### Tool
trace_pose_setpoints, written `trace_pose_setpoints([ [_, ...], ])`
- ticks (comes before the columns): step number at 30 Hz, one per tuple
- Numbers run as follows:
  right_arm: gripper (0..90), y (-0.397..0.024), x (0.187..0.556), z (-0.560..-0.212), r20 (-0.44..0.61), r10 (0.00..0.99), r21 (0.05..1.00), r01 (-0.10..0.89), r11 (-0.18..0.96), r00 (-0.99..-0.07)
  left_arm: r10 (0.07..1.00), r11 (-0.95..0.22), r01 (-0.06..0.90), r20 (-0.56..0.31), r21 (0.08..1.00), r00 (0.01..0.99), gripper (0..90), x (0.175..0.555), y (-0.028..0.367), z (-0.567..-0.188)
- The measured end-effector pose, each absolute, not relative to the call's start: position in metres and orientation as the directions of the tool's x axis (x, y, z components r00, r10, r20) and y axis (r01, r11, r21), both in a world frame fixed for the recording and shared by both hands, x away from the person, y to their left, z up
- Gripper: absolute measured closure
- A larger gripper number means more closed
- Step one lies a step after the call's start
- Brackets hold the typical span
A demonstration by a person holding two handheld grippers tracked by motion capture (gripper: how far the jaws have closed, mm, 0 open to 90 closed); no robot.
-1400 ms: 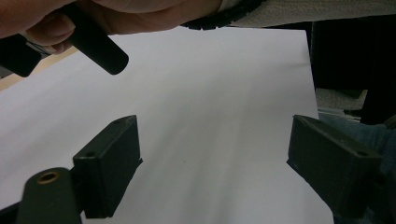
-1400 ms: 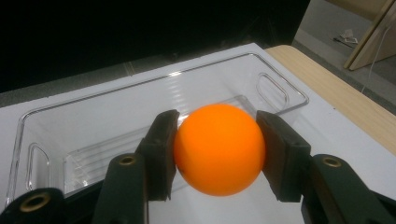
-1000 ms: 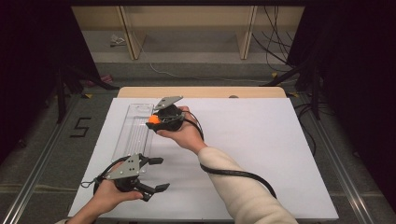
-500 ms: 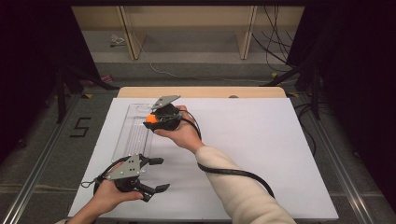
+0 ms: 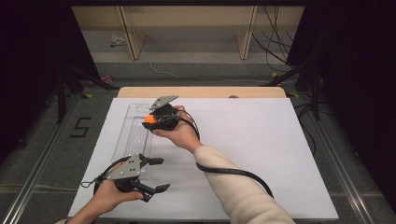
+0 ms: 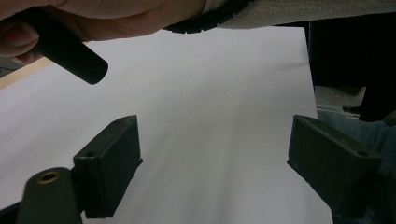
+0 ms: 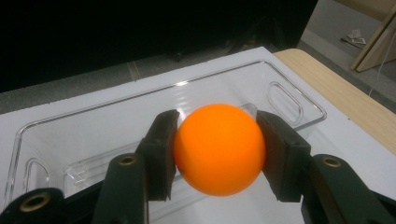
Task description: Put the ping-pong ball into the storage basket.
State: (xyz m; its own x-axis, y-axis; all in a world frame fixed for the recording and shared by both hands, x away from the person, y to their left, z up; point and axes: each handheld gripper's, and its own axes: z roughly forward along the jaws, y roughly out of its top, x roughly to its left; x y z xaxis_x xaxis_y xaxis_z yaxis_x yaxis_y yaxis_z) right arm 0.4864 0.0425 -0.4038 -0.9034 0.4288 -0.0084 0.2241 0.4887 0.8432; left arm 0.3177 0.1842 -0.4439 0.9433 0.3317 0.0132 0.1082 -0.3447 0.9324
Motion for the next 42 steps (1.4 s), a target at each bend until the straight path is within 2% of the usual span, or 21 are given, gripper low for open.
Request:
trace_pose_setpoints([
  [42,51.4,0.066,0.489,-0.407,0.003,0.401,0.833,0.224,0.507,-0.916,0.324,-0.347,0.108,0.011,0.932,0.946,16.6,0.318,0.184,-0.444],
])
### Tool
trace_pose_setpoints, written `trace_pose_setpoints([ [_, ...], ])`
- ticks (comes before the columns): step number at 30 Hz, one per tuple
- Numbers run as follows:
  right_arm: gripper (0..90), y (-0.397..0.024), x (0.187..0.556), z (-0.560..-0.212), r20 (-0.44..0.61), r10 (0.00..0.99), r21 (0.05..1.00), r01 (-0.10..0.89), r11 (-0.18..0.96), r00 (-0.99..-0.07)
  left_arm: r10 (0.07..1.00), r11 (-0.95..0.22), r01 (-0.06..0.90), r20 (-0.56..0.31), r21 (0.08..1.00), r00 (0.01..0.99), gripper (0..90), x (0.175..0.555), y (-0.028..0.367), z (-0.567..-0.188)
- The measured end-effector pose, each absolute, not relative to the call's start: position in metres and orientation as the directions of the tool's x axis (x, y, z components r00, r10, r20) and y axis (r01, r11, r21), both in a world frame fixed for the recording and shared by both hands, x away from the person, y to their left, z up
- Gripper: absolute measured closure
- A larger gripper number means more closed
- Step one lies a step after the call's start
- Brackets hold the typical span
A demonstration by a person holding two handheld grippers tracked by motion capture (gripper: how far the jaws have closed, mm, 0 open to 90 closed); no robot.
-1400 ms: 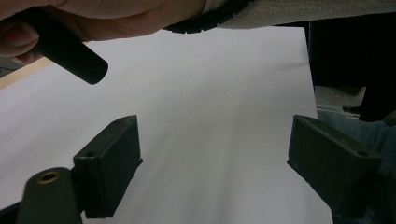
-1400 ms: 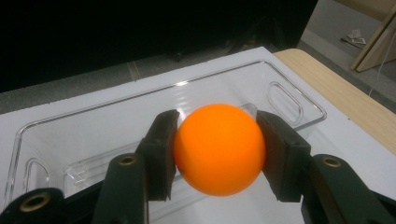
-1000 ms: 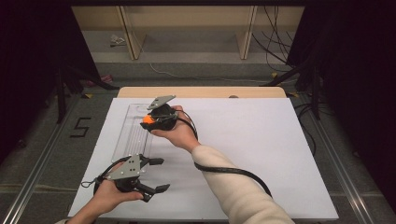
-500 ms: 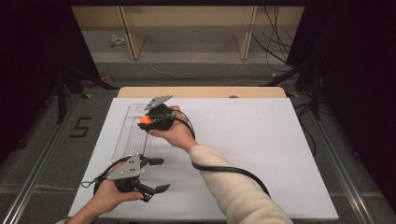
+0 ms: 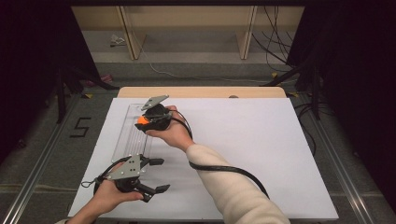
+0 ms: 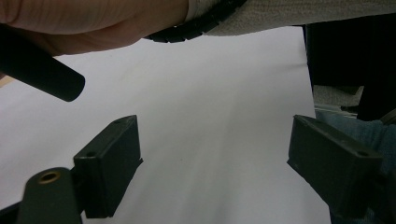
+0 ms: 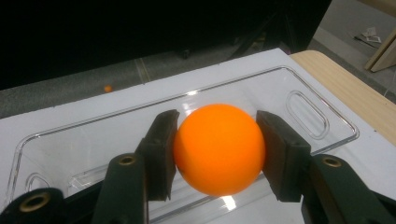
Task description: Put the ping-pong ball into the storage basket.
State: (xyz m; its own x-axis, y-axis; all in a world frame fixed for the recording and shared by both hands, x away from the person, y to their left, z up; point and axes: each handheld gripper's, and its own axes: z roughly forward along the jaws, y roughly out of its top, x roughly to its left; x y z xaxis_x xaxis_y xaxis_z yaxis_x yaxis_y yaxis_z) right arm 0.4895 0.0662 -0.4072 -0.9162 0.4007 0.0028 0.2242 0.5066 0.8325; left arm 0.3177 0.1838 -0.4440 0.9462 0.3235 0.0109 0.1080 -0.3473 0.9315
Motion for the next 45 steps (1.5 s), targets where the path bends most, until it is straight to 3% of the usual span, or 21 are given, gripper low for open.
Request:
trace_pose_setpoints([
  [45,51.2,0.082,0.495,-0.415,0.004,0.382,0.817,0.224,0.531,-0.924,0.319,-0.349,0.106,0.011,0.931,0.948,16.6,0.317,0.184,-0.444],
])
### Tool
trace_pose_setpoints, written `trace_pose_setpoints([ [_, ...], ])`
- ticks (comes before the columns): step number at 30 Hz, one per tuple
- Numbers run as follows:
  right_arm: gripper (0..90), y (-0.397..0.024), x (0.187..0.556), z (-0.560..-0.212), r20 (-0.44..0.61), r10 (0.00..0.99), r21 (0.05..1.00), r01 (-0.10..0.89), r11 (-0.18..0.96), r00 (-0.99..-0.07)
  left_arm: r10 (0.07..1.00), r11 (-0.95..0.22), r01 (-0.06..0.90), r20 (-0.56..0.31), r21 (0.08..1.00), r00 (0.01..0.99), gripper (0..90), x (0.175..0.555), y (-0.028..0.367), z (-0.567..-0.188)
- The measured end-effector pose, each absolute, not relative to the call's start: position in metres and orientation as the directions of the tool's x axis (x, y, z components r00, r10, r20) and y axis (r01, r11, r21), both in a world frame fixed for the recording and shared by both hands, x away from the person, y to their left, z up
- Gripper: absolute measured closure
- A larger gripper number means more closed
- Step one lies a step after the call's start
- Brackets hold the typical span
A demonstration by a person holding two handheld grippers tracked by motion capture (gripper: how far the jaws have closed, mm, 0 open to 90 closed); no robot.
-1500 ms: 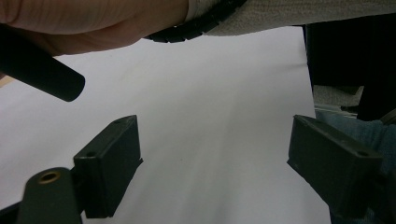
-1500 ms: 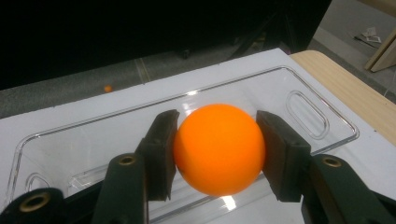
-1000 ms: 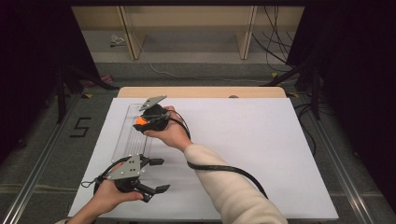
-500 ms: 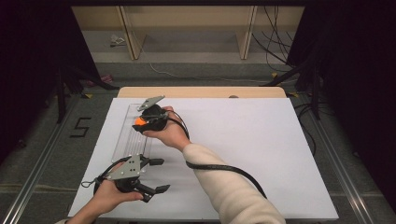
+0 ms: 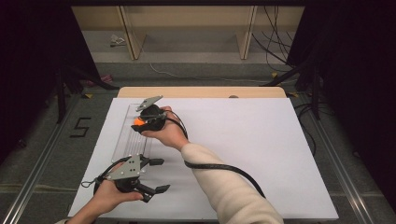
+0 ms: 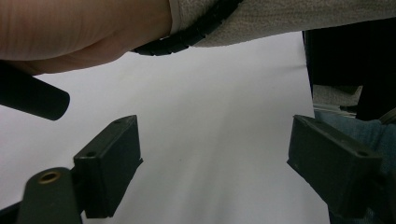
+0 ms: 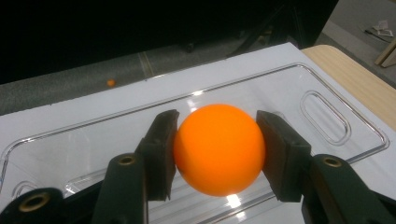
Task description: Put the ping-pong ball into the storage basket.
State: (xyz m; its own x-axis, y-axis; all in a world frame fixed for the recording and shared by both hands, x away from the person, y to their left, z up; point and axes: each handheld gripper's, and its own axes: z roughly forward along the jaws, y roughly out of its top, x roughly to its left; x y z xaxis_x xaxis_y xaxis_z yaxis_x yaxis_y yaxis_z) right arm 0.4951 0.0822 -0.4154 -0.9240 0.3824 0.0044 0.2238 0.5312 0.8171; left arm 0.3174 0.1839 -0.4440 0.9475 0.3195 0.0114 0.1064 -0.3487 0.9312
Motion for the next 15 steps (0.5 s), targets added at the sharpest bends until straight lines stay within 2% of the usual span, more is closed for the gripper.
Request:
trace_pose_setpoints([
  [15,51.2,0.0869,0.4972,-0.4185,0.006,0.382,0.809,0.229,0.541,-0.924,0.318,-0.349,0.106,0.012,0.931,0.948,16.7,0.3174,0.1839,-0.4440],
])
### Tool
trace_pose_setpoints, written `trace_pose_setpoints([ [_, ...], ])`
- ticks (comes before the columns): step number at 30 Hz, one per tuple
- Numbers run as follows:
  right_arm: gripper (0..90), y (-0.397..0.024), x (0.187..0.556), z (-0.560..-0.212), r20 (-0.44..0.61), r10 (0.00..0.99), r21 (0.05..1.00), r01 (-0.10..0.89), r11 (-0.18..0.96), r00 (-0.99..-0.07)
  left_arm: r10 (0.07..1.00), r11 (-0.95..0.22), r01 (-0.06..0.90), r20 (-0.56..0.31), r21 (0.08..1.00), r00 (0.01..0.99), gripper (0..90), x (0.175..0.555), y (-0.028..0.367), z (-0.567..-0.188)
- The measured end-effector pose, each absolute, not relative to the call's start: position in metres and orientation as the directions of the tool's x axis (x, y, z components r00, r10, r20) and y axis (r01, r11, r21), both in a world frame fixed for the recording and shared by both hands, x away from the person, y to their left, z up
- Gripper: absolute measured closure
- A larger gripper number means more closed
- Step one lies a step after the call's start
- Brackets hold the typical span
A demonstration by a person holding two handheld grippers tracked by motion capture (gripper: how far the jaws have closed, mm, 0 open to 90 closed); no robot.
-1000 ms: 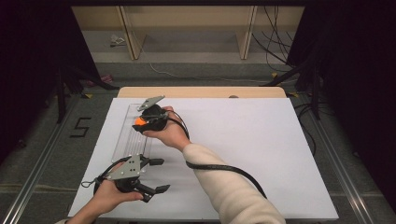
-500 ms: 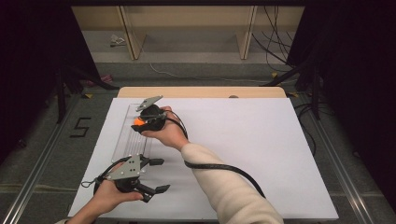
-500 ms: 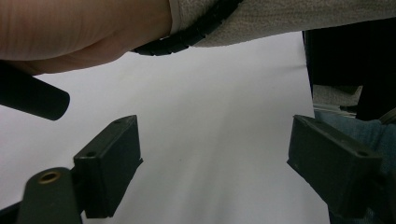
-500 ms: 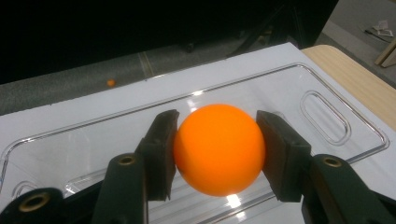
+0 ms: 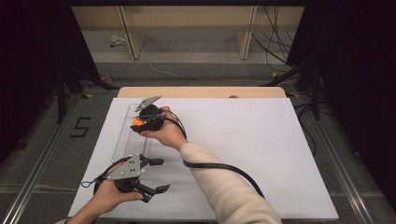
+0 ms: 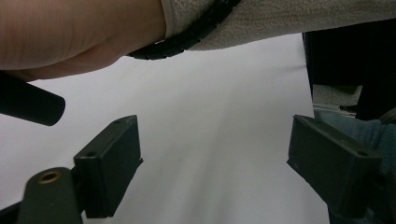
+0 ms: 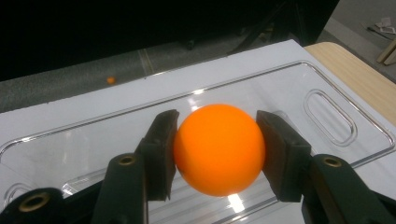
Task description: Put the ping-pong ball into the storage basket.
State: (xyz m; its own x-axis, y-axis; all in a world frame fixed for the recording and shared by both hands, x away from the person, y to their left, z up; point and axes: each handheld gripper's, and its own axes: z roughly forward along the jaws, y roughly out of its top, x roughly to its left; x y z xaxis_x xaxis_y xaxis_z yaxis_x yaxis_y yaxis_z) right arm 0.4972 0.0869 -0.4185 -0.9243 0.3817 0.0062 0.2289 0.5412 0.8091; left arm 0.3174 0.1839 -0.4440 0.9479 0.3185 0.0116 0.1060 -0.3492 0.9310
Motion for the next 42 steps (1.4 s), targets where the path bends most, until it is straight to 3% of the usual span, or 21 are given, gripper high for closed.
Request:
trace_pose_setpoints([
  [42,51.2,0.0956,0.5006,-0.4288,0.016,0.376,0.788,0.243,0.565,-0.927,0.317,-0.351,0.106,0.012,0.931,0.948,16.8,0.3167,0.1833,-0.4443],
])
